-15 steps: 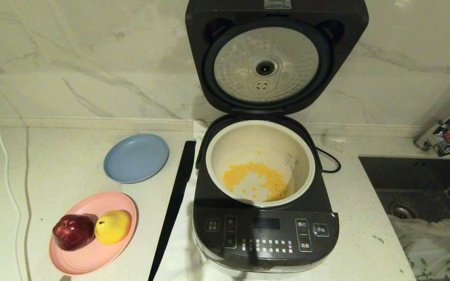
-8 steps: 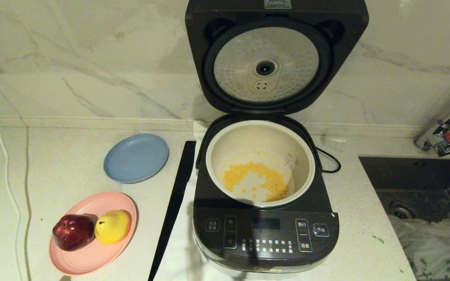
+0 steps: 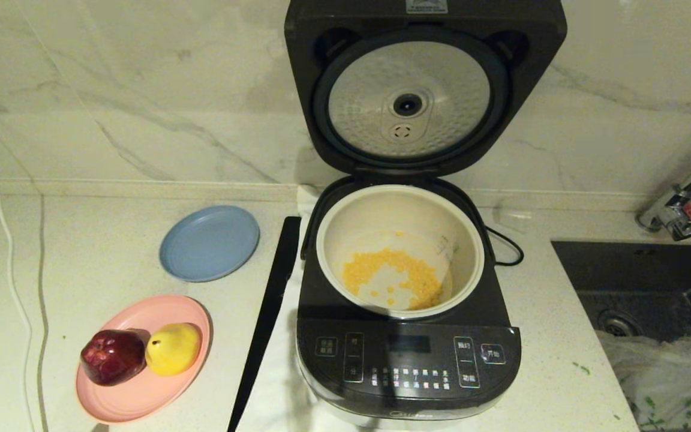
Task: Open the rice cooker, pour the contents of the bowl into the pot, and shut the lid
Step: Fill a bowl with water from the tap
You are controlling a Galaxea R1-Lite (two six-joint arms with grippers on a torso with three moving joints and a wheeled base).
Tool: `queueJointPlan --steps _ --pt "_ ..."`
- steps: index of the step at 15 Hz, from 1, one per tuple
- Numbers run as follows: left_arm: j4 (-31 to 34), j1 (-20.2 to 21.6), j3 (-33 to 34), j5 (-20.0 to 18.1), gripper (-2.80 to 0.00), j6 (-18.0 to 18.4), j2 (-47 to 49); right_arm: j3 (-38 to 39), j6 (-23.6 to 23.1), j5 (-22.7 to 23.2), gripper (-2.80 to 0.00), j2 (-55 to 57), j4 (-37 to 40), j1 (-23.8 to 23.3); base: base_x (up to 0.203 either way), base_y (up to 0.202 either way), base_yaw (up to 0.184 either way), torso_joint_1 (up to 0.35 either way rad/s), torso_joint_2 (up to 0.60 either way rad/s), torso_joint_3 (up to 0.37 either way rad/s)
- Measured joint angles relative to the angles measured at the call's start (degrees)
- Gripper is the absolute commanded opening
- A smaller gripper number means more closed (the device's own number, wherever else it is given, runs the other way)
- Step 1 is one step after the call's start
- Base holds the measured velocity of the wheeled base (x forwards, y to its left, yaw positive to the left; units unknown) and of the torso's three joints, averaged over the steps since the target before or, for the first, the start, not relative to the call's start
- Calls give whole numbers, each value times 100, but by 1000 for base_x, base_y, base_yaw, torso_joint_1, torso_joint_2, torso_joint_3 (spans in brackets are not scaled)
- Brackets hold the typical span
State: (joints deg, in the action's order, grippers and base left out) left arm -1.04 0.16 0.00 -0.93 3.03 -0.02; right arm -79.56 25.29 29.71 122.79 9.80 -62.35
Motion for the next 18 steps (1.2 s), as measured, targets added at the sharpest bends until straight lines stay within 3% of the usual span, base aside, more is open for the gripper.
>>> queueJointPlan --steps 18 --pt "0 0 0 -3 -280 2 -1 -1434 523 -91 -280 948 27 321 0 0 0 0 0 0"
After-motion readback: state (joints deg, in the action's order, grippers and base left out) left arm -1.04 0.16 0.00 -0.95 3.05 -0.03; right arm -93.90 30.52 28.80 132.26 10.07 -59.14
